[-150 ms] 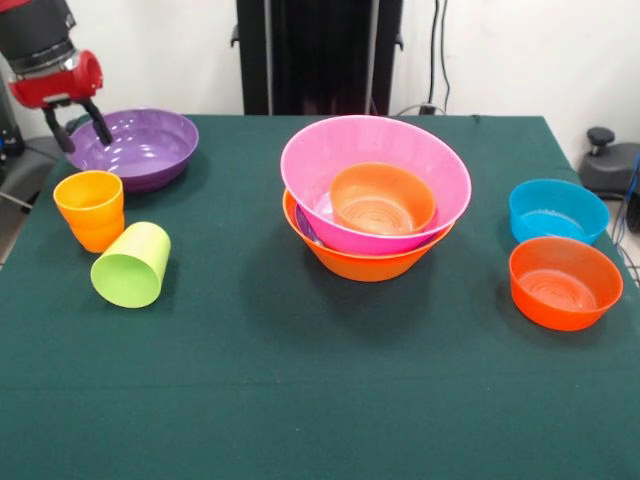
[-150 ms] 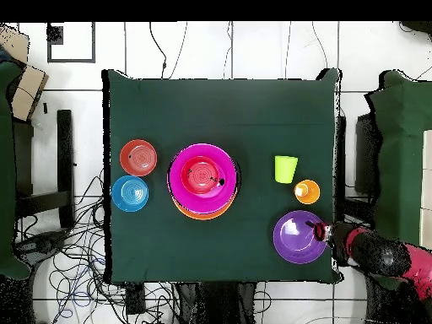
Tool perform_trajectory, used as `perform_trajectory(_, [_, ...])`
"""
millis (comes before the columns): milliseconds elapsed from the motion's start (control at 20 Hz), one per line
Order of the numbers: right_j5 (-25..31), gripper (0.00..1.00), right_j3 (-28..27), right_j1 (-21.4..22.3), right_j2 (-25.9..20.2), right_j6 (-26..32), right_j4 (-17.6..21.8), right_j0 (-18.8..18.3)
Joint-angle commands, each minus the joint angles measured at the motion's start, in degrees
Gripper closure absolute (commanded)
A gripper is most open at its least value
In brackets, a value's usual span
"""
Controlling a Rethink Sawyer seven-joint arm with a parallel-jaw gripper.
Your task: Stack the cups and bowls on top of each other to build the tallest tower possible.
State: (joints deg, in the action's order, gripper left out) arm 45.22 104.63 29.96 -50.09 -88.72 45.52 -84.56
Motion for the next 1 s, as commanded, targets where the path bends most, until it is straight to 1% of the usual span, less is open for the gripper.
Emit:
perform_trajectory(50, [2.3,0.0,0.3,8.9,3.5,-6.9,-0.9,13.4])
perform_trajectory(100, [2.7,0.0,-1.4,9.2,5.1,-8.3,-0.7,15.9])
perform_trajectory(200, [2.2,0.0,-4.6,8.0,6.2,-8.9,0.4,19.1])
perform_trajectory(400, [-2.8,0.0,-11.5,2.1,9.7,-9.4,3.9,24.2])
perform_trajectory(500, [-4.9,0.0,-14.3,-0.6,11.3,-9.4,4.6,25.7])
perform_trajectory(650, [-7.8,0.0,-16.5,-2.9,13.4,-9.7,4.9,27.0])
perform_trajectory(800, [-9.4,0.0,-18.3,-5.7,13.5,-5.3,4.0,25.8])
perform_trajectory(1000, [-9.2,0.0,-19.1,-6.9,13.4,-0.8,2.3,24.3])
